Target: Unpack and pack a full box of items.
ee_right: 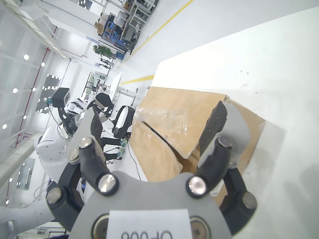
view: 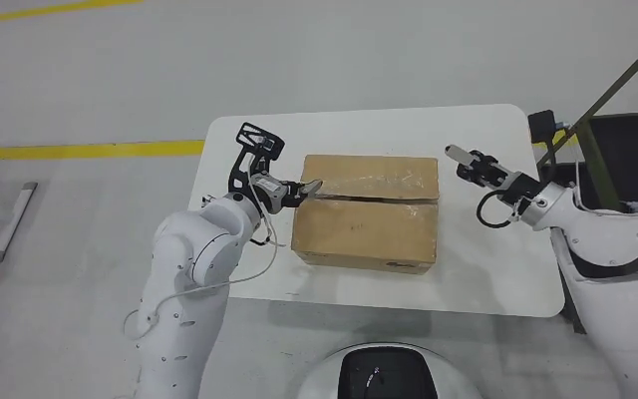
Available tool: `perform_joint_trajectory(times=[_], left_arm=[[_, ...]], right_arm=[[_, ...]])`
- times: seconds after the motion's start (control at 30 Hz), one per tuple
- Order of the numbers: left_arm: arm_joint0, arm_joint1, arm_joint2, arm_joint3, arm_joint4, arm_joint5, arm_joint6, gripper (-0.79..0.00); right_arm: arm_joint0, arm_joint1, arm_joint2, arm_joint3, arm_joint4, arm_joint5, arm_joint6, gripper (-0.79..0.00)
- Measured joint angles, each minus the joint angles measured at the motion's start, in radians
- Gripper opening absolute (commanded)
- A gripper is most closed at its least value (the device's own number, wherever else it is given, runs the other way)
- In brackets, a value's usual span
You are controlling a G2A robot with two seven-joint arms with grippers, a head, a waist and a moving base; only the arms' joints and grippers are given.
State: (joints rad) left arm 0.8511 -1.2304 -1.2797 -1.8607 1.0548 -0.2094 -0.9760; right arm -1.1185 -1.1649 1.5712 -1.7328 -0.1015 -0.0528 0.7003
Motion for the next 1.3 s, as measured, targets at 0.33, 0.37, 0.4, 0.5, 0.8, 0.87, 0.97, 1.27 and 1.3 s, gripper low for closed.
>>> perform_joint_trajectory(times=[0.33, 0.37, 0.4, 0.5, 0.8, 0.87, 0.97, 1.27, 1.3], left_arm=[[0.000, 0.000, 0.000, 0.000, 0.000, 0.000, 0.000, 0.000], [0.000, 0.000, 0.000, 0.000, 0.000, 0.000, 0.000, 0.000], [0.000, 0.000, 0.000, 0.000, 0.000, 0.000, 0.000, 0.000], [0.000, 0.000, 0.000, 0.000, 0.000, 0.000, 0.000, 0.000], [0.000, 0.000, 0.000, 0.000, 0.000, 0.000, 0.000, 0.000], [0.000, 0.000, 0.000, 0.000, 0.000, 0.000, 0.000, 0.000], [0.000, 0.000, 0.000, 0.000, 0.000, 0.000, 0.000, 0.000], [0.000, 0.000, 0.000, 0.000, 0.000, 0.000, 0.000, 0.000], [0.000, 0.000, 0.000, 0.000, 0.000, 0.000, 0.000, 0.000]], right_arm=[[0.190, 0.008, -0.117, 0.140, -0.041, 0.054, 0.201, -0.188], [0.207, 0.007, -0.131, 0.159, -0.047, 0.050, 0.214, -0.231], [0.222, 0.007, -0.143, 0.178, -0.056, 0.048, 0.224, -0.228], [0.263, 0.006, -0.174, 0.229, -0.071, 0.038, 0.233, -0.209], [0.321, 0.007, -0.228, 0.333, -0.091, 0.013, 0.247, -0.212], [0.330, 0.007, -0.238, 0.344, -0.101, 0.009, 0.249, -0.203], [0.335, 0.008, -0.245, 0.358, -0.093, 0.004, 0.249, -0.212], [0.359, 0.012, -0.295, 0.361, -0.136, -0.046, 0.295, -0.416], [0.363, 0.012, -0.299, 0.361, -0.144, -0.048, 0.297, -0.428]])
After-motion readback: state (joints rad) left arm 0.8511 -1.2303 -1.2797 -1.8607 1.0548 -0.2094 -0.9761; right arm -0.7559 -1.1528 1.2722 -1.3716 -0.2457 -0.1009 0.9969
